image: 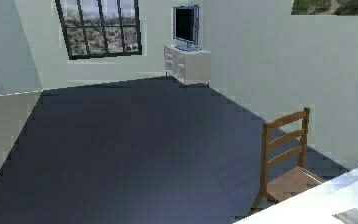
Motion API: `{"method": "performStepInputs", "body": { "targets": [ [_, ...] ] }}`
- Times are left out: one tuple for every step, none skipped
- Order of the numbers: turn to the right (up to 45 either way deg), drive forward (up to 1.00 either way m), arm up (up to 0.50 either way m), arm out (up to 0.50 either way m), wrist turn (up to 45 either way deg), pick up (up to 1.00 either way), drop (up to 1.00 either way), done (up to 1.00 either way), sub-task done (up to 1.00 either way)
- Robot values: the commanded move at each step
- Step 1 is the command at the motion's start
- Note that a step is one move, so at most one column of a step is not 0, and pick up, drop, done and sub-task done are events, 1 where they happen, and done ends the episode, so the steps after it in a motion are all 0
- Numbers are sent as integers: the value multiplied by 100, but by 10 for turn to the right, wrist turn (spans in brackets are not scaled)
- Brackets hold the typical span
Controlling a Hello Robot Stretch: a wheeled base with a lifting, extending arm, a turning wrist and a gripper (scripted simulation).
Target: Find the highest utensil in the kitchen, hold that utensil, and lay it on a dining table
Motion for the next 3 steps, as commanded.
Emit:
{"method": "performStepInputs", "body": {
  "targets": [
    [0,0,10,0,0,0,0,0,0],
    [0,0,0,-8,0,0,0,0,0],
    [0,0,0,0,0,0,0,100,0]
  ]
}}
